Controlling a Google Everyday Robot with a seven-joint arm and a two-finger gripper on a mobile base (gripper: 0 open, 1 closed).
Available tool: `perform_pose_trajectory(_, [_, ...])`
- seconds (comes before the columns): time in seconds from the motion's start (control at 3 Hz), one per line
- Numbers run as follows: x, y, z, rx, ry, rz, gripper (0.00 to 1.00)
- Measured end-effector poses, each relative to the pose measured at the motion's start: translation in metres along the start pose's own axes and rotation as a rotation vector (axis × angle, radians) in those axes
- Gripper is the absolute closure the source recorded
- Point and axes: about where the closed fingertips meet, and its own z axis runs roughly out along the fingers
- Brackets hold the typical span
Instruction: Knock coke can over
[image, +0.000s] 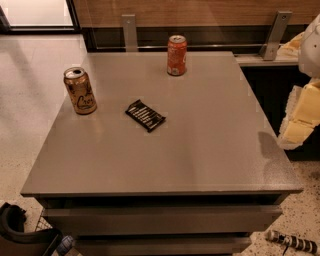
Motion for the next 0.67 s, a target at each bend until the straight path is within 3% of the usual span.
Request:
perform_pose_trajectory(0.33, [0.000, 0.000, 0.000, 0.000, 0.000, 0.000, 0.00])
perform_pose_trajectory(0.67, [0.000, -0.024, 0.001, 0.064, -0.032, 0.026, 0.00])
